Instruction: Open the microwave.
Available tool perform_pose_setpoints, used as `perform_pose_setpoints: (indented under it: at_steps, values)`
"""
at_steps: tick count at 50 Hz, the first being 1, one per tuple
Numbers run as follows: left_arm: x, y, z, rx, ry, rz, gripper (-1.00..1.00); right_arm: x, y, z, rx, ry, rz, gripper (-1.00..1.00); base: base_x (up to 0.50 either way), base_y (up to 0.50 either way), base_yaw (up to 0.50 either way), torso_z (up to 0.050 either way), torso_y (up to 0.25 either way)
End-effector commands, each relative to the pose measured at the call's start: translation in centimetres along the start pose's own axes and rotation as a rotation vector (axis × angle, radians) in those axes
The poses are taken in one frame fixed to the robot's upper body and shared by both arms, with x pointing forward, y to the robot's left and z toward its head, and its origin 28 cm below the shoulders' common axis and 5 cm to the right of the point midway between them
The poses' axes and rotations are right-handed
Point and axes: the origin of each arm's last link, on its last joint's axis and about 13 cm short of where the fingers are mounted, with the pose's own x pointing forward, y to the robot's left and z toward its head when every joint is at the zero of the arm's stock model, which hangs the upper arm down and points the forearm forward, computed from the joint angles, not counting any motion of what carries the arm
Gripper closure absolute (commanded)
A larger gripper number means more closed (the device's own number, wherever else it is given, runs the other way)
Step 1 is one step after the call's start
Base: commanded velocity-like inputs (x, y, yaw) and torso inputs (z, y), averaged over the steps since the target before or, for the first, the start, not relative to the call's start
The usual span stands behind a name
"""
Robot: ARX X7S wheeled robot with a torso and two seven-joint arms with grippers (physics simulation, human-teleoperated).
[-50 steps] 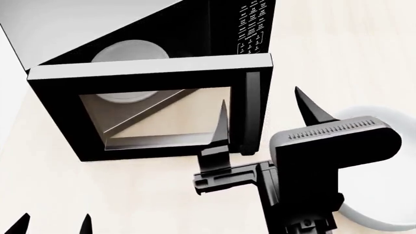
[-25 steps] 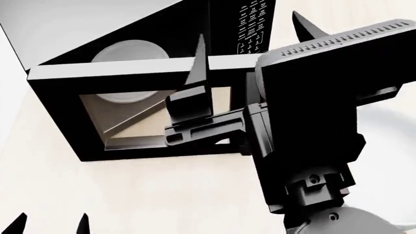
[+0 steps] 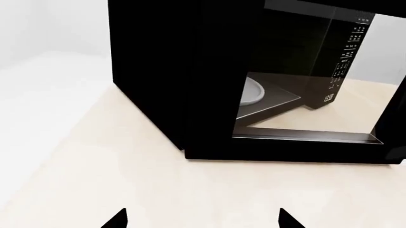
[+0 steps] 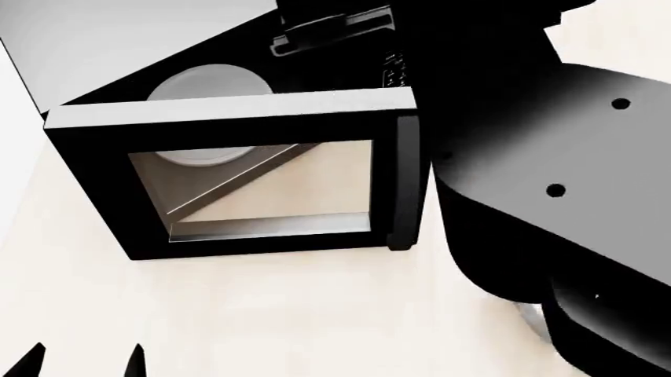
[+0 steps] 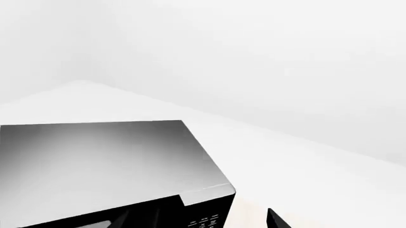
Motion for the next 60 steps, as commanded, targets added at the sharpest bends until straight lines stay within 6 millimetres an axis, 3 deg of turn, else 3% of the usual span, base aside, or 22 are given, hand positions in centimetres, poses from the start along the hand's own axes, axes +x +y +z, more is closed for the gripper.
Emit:
perform_pose_setpoints:
  at_steps: [1,17,38,60]
  values:
    - [0.1,0.1,0.0,-0.005,0.001,0.0,-1.0,2.7,-0.9,1.5,-0.017,0.098,-0.018,-1.0,0.0,0.0,0.0,0.0,0.0]
    - [0.1,0.1,-0.1,-0.006,0.007,-0.001,-1.0,4.7,-1.9,2.7,0.087,0.368,0.09,-1.0,0.0,0.0,0.0,0.0,0.0]
    - [0.1,0.0,-0.2,-0.008,0.01,-0.004,-1.0,6.7,-2.0,2.5,0.097,0.5,0.068,-1.0,0.0,0.0,0.0,0.0,0.0]
    - [0.2,0.2,-0.2,-0.017,0.015,-0.002,-1.0,8.3,-1.1,0.1,0.108,0.596,0.072,-1.0,0.0,0.0,0.0,0.0,0.0]
